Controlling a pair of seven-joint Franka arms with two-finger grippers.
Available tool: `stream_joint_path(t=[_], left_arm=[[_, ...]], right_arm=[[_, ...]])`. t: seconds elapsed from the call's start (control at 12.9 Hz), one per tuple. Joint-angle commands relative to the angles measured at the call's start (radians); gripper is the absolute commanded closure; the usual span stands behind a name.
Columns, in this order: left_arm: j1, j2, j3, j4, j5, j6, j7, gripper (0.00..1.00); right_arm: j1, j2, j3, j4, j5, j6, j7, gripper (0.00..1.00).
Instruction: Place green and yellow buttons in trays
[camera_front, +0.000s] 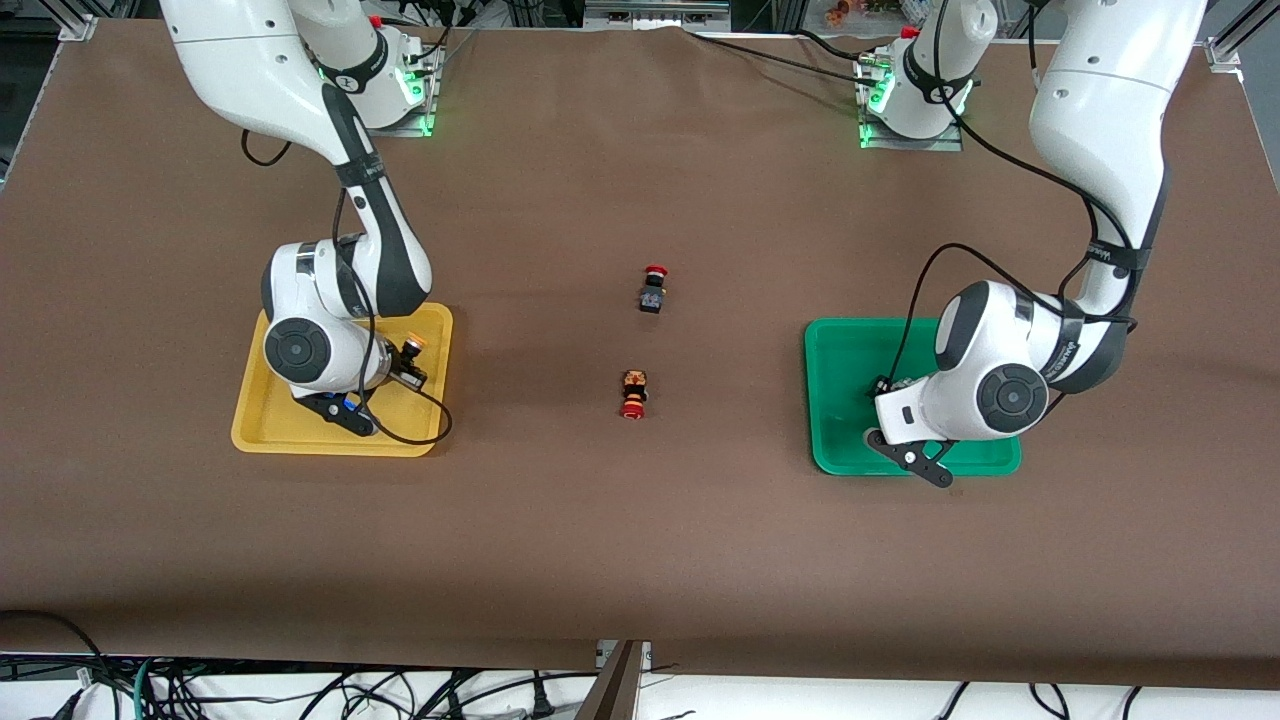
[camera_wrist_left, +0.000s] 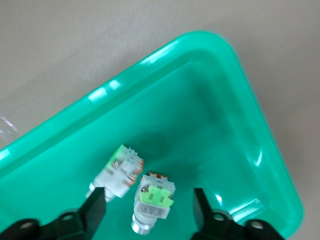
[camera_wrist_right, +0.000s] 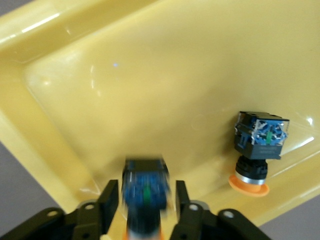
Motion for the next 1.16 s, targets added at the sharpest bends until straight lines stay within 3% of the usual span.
stream_joint_path(t=[0.0,0.16,0.39,0.54,0.7,0.78,0.85,1.01,1.09], left_arm=[[-0.005,-0.13,0.0,0.02,0.018,-0.132,0.005,0.0],[-0.005,-0.219,-0.003,0.04,0.02,-0.228,-0.004,0.0],[0.007,-0.351,0.009,0.058,0.019,-0.316,-0.008,0.0],[0.01,-0.374,0.017,0.165,0.014,-0.437,-0.063,0.0],[0.01,-0.374,0.023,0.279,0.012,-0.559,-0.26,0.0],[0.01,-0.388,0.034,0.281,0.012,-0.558,-0.363,0.0],[0.008,-0.452,0.045,0.217,0.006,-0.534,-0.411,0.0],[0.001,-0.649,0.101,-0.062,-0.04,-0.322,-0.409,0.0],[0.001,-0.71,0.109,-0.152,-0.093,-0.255,-0.395,0.0]], right_arm=[[-0.008,-0.012,-0.002,0.019,-0.004,0.003,-0.054,0.0],[-0.014,-0.018,-0.005,0.087,-0.01,-0.067,-0.071,0.0],[-0.03,-0.038,-0.049,0.258,-0.016,-0.295,-0.178,0.0],[-0.03,-0.11,-0.1,0.303,-0.01,-0.403,-0.284,0.0],[-0.03,-0.228,-0.138,0.302,-0.019,-0.475,-0.339,0.0],[-0.03,-0.279,-0.158,0.302,-0.024,-0.515,-0.381,0.0],[-0.03,-0.316,-0.171,0.302,-0.03,-0.554,-0.421,0.0],[-0.03,-0.365,-0.213,0.302,-0.028,-0.591,-0.488,0.0],[-0.03,-0.374,-0.224,0.302,-0.028,-0.591,-0.499,0.0]])
